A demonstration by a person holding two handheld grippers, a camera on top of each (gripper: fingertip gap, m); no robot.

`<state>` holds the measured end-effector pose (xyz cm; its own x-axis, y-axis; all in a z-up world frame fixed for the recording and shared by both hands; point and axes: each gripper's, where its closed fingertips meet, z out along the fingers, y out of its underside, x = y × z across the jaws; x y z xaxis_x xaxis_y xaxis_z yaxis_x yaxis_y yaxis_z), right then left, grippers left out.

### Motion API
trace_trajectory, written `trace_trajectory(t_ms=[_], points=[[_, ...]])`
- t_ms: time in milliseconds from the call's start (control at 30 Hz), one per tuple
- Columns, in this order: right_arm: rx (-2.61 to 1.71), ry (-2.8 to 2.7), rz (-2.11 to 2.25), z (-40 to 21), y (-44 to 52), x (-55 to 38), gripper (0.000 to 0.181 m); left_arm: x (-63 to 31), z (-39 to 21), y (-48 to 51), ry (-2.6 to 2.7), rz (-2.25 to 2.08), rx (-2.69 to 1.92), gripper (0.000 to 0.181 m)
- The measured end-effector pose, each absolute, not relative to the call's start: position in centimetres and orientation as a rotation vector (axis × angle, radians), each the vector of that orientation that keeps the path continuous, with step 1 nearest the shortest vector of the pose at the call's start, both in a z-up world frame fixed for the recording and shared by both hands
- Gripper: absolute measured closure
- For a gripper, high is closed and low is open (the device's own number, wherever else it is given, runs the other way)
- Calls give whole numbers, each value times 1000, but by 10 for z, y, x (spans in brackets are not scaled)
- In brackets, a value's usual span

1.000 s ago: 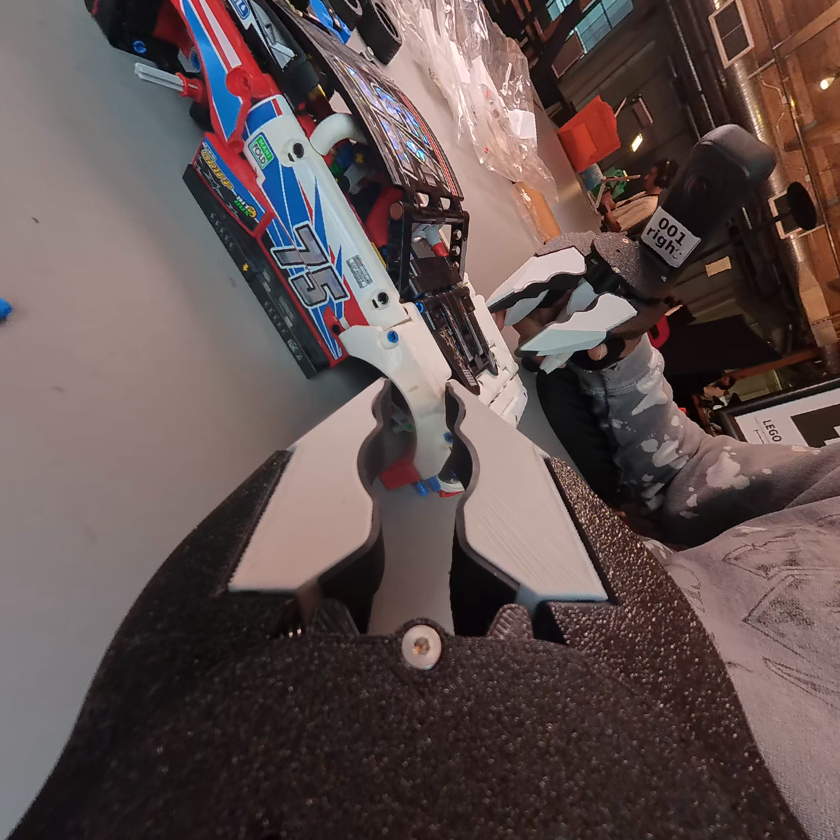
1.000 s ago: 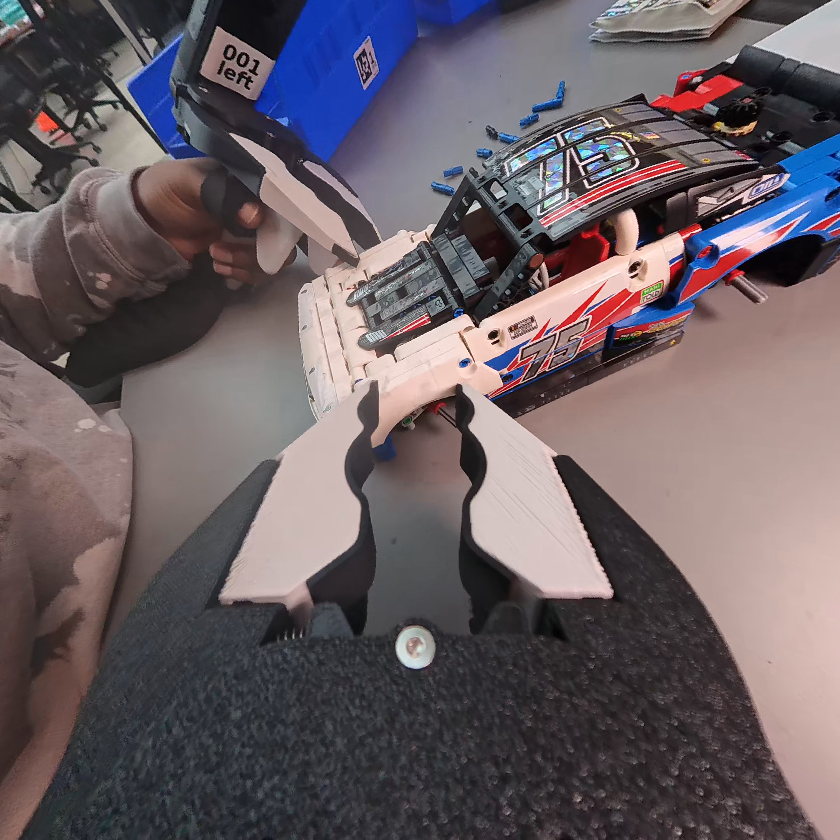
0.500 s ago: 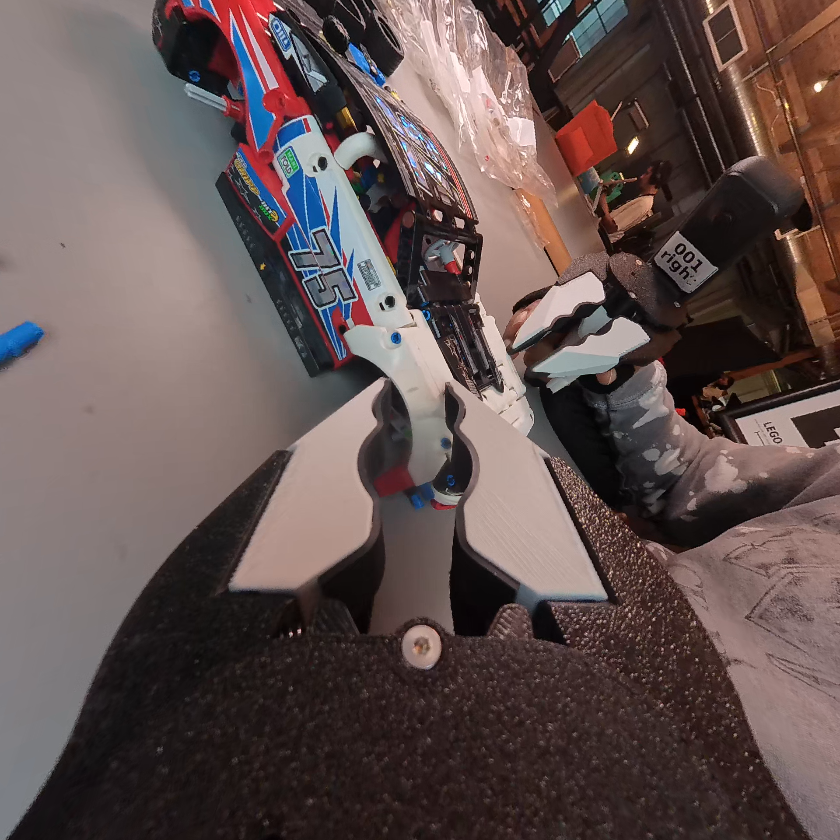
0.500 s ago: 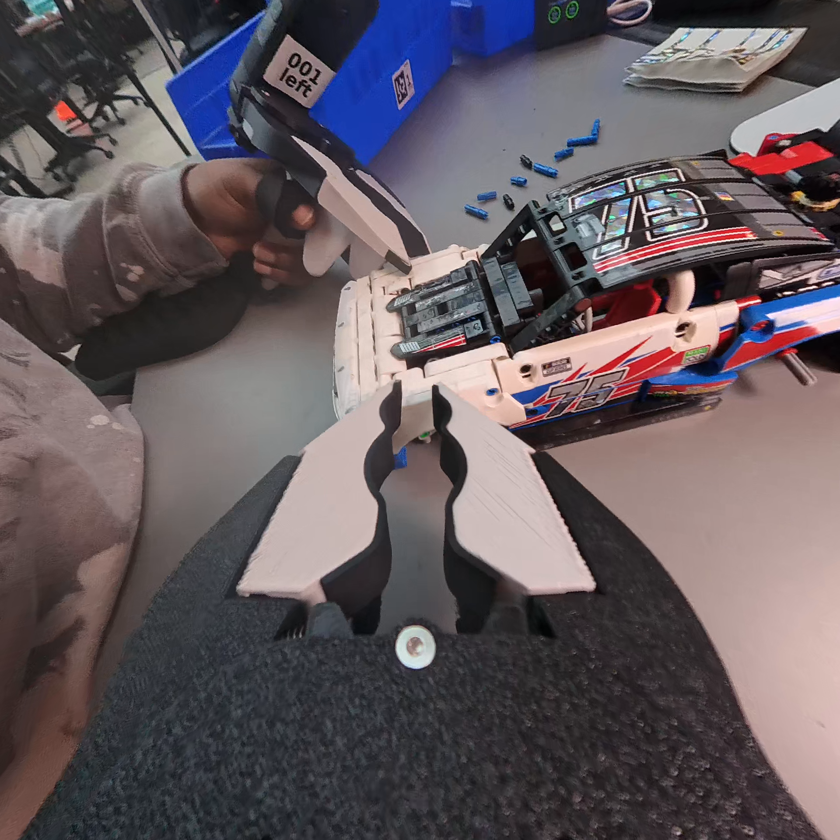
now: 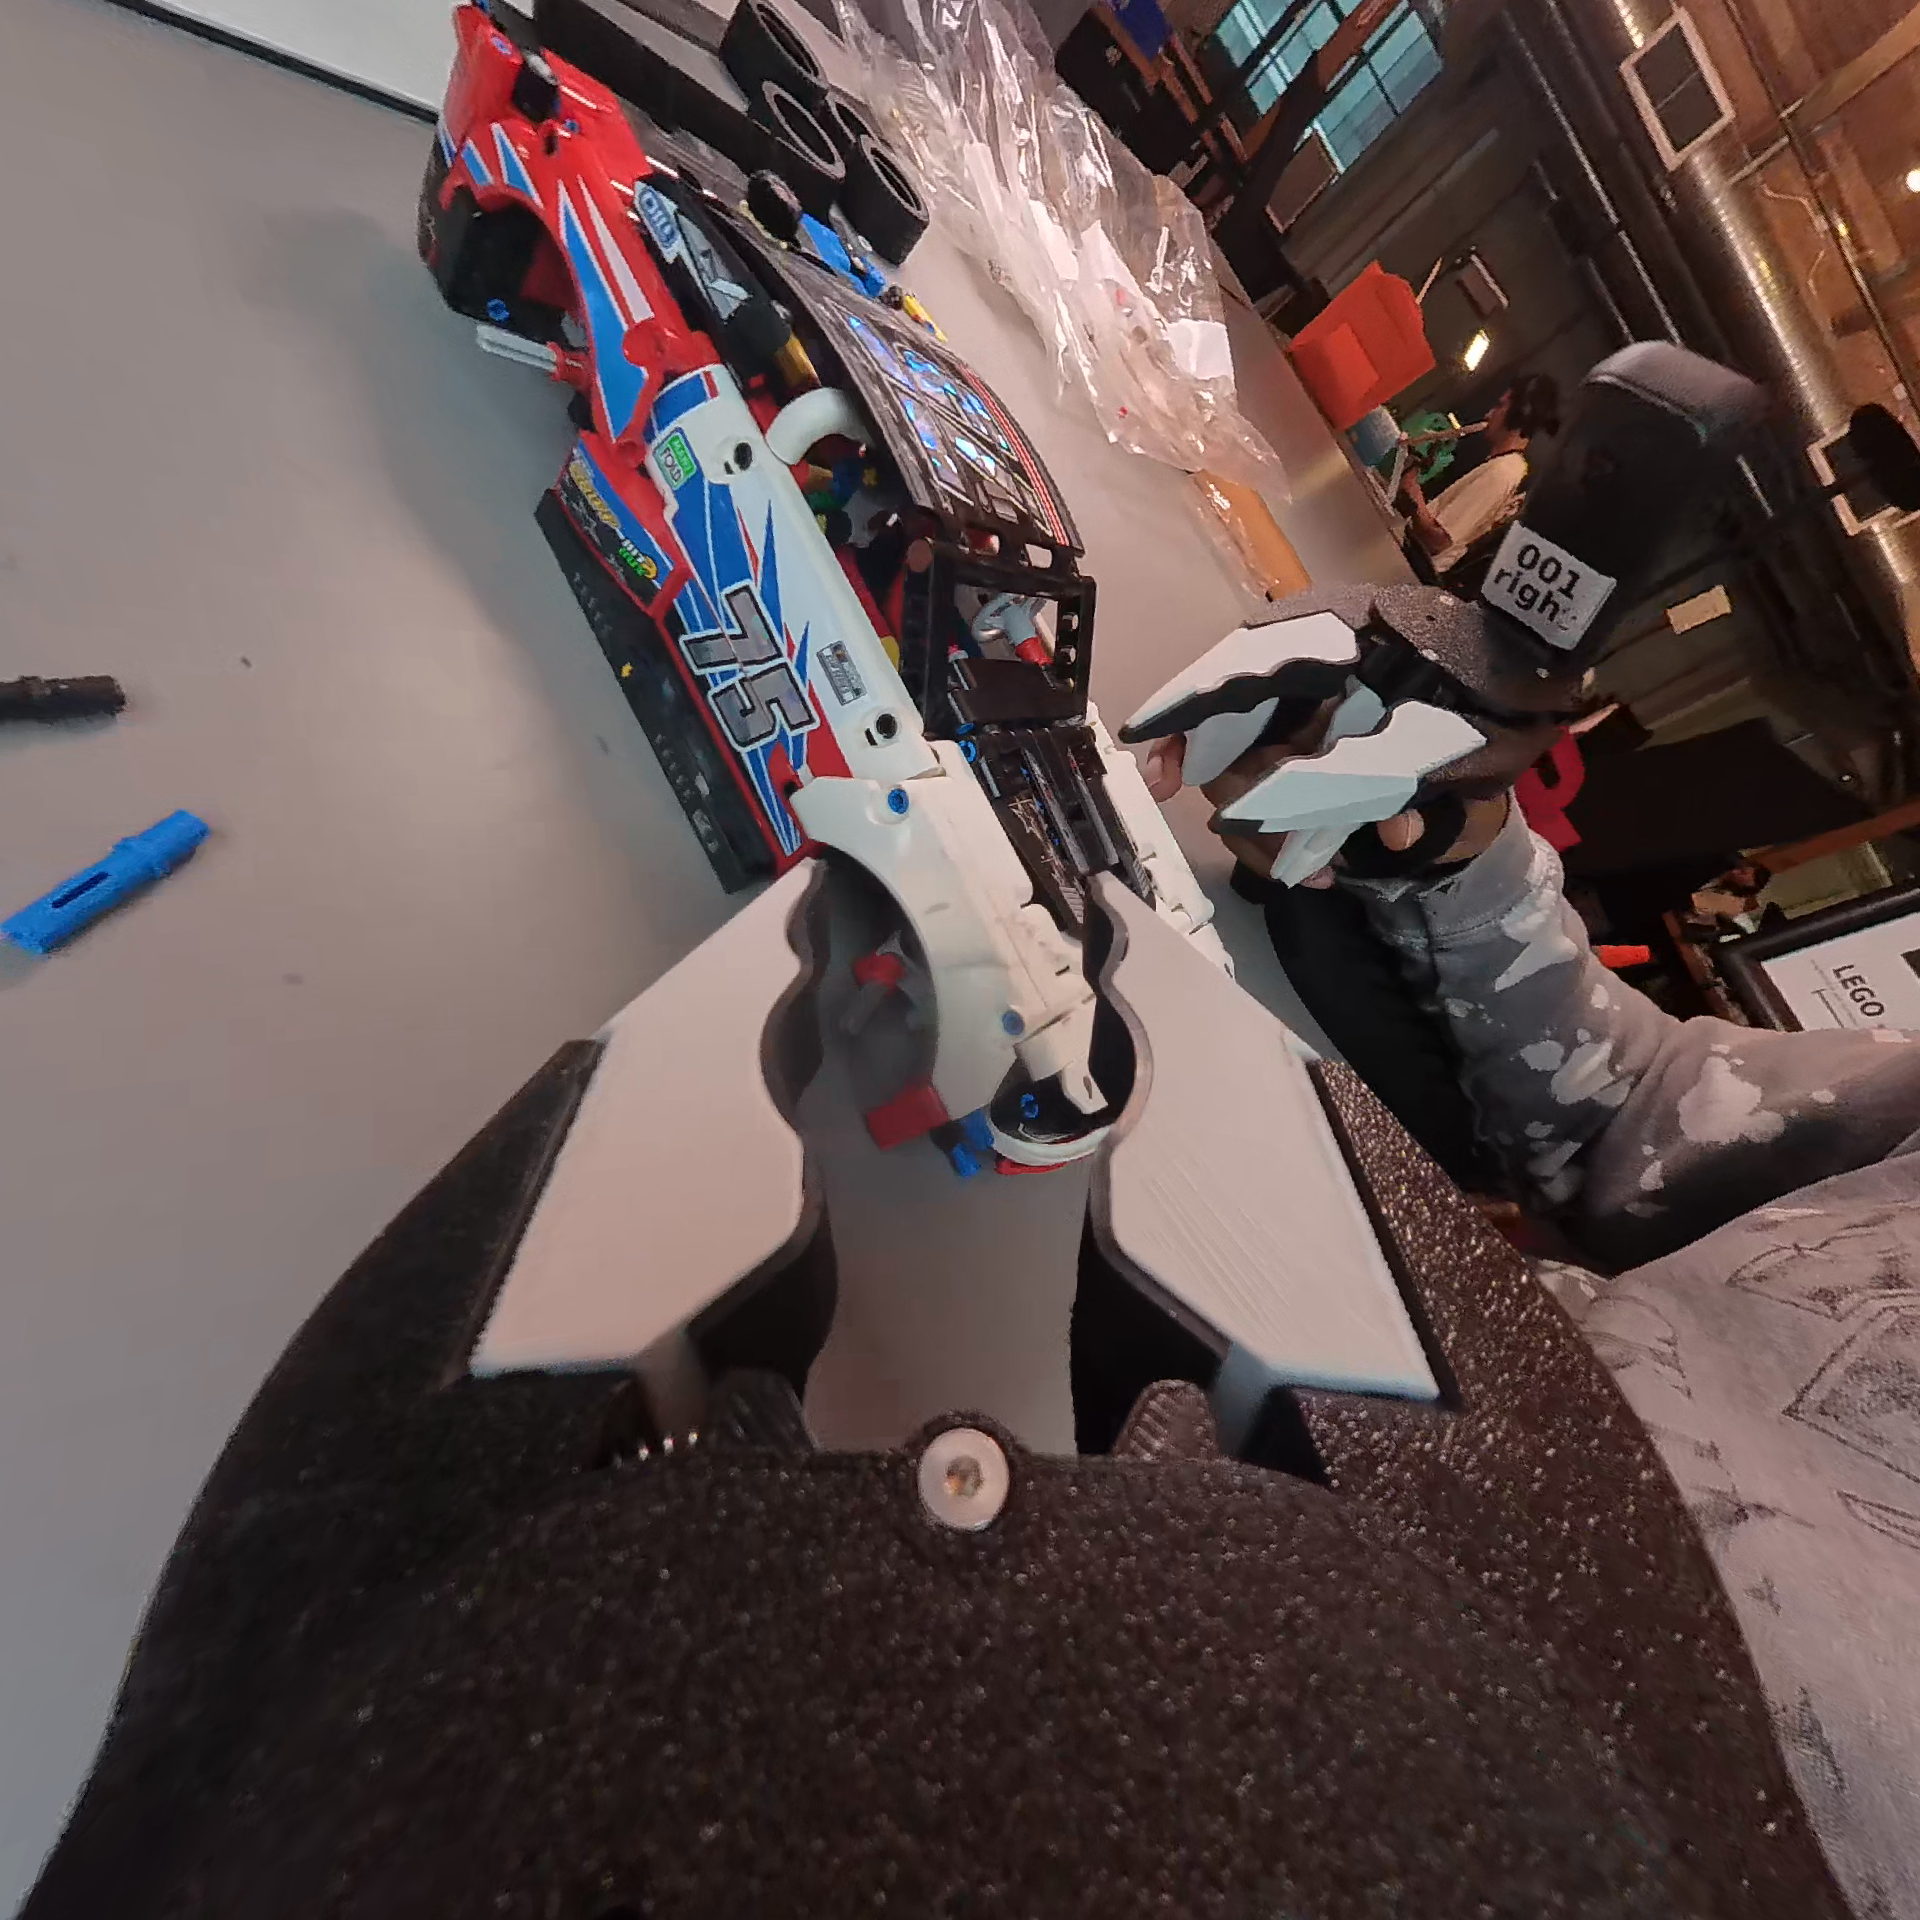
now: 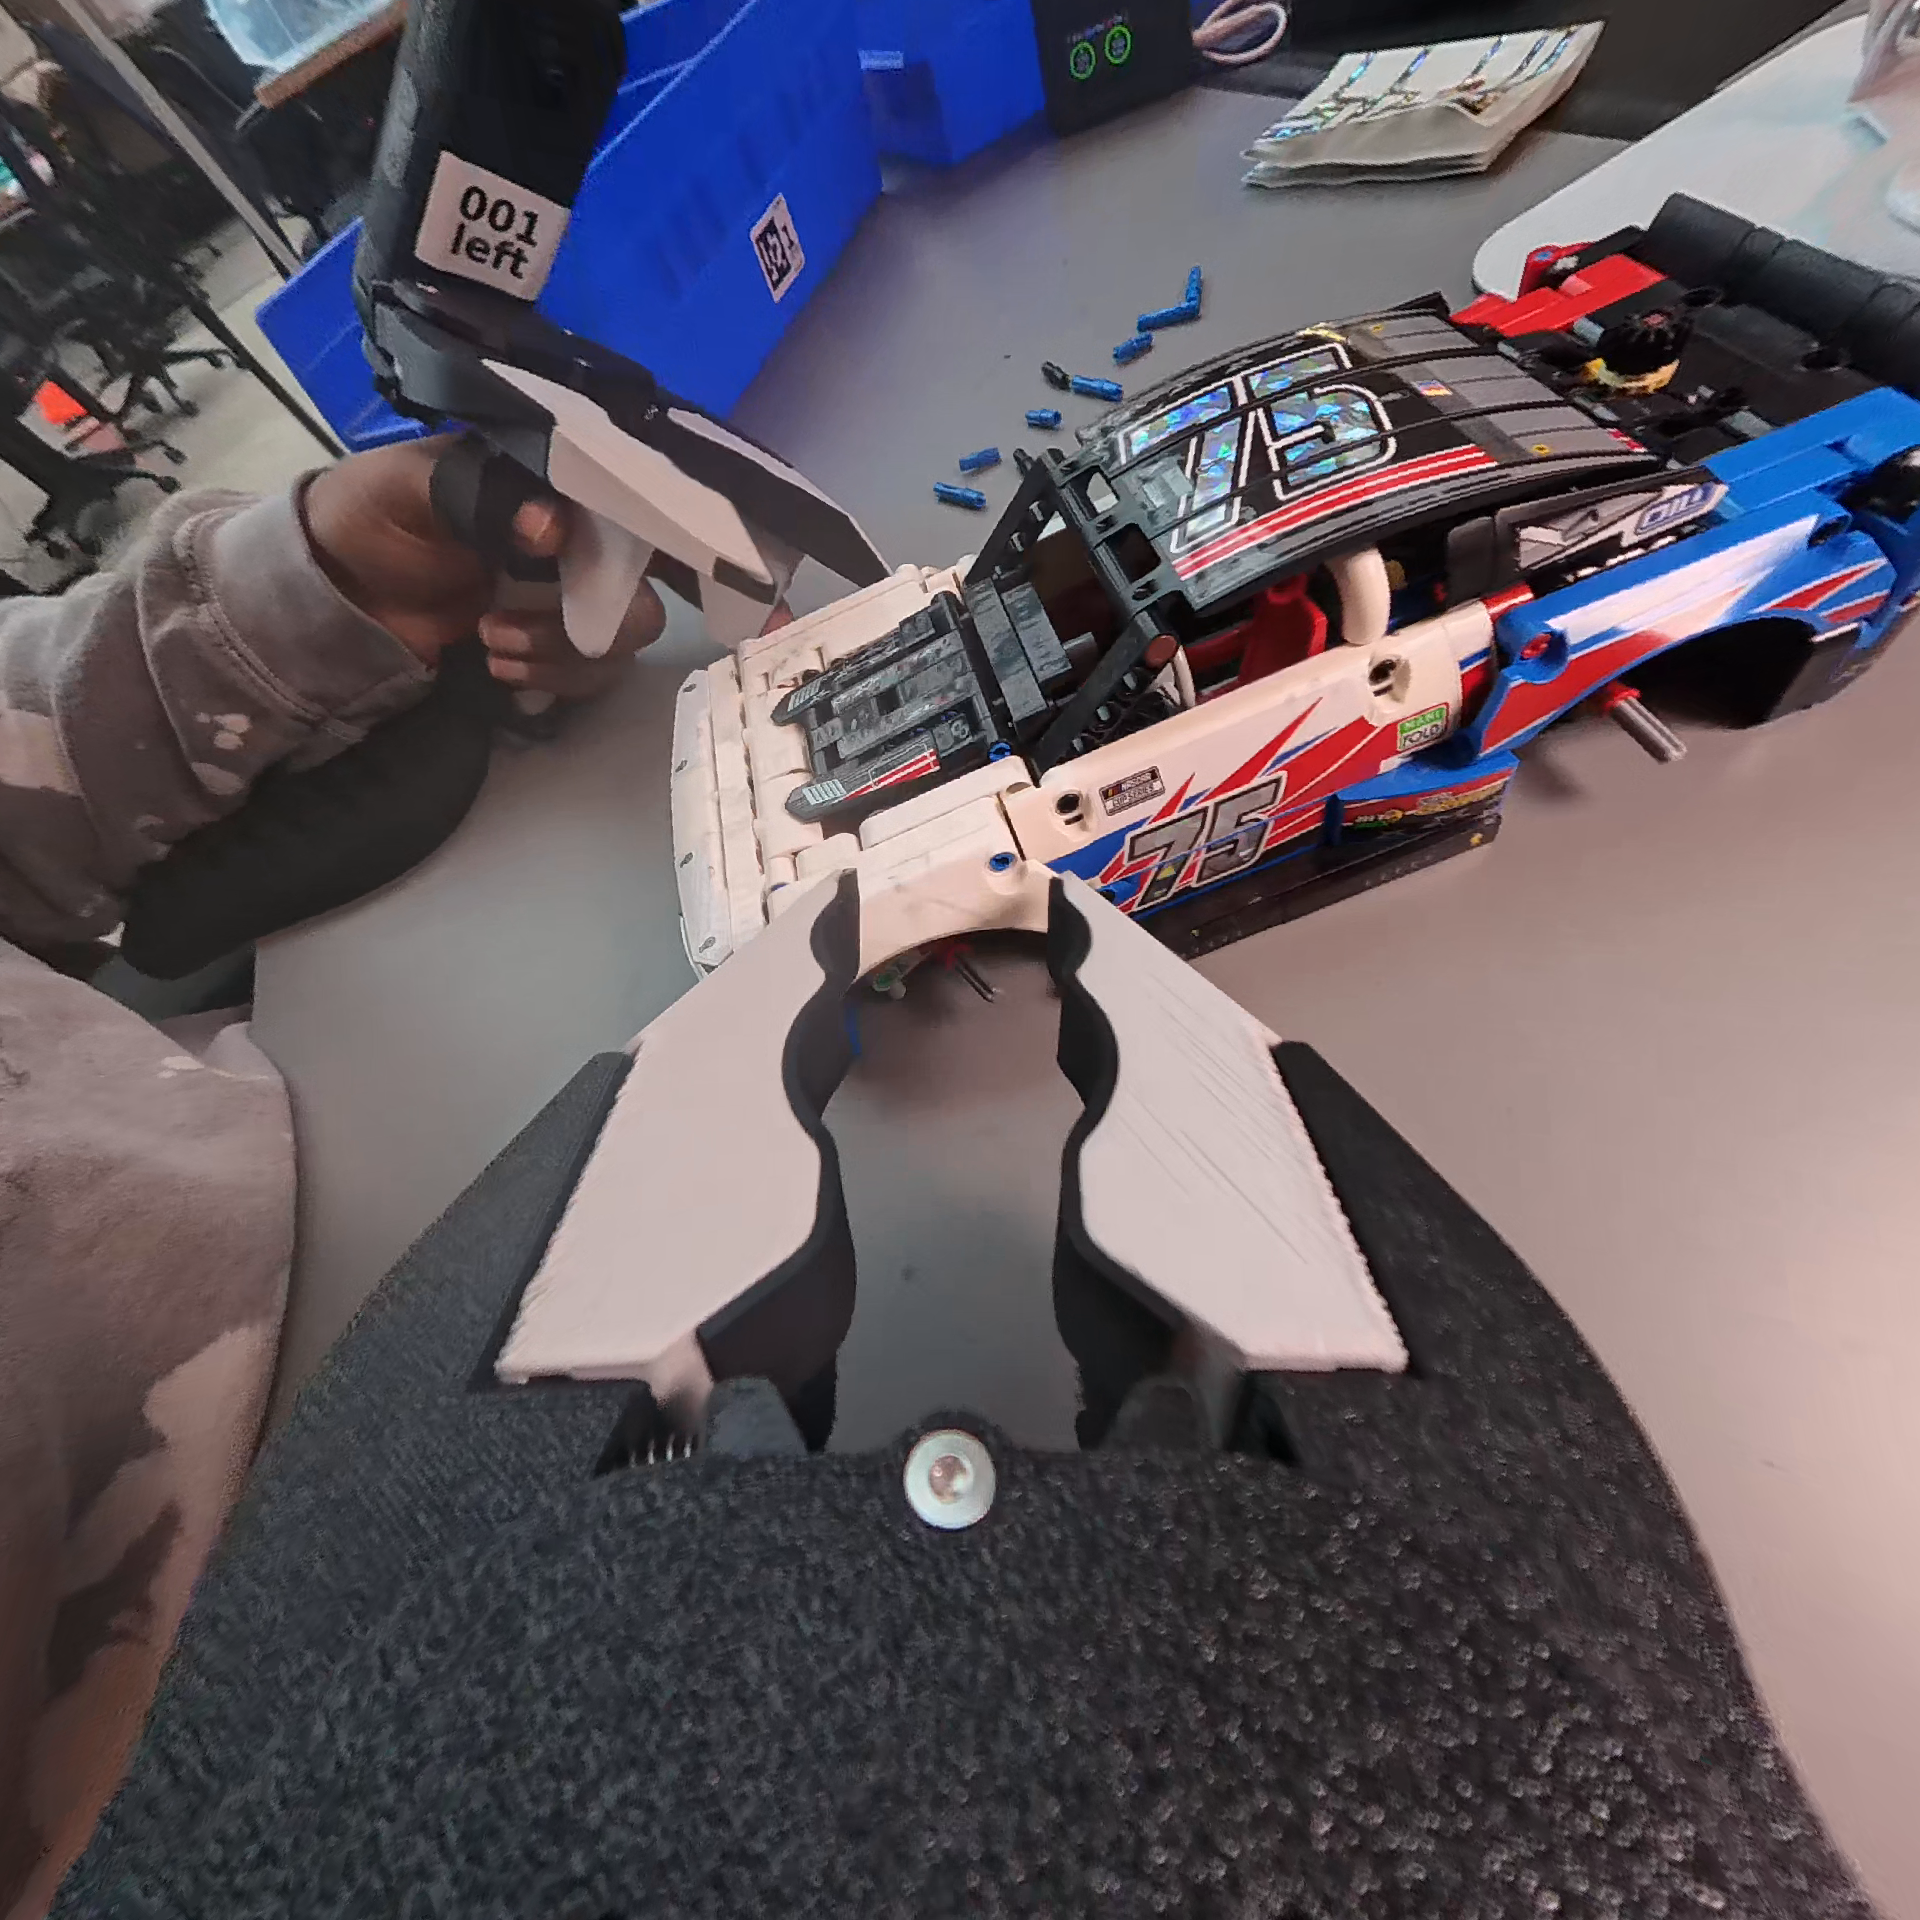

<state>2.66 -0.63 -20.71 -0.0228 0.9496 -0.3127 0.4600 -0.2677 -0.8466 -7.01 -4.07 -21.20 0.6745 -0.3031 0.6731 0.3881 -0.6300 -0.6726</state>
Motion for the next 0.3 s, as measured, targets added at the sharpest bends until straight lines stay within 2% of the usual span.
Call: trace_trajectory(t_ms=[33, 300], points=[[-1766, -1462, 1261, -208, -5, 27, 146, -68, -212, -41, -46, -994, -2019, 133], [-1827, -1463, 1260, -214, -9, 23, 146, -66, -218, -38, -31, -931, -2068, 152]])
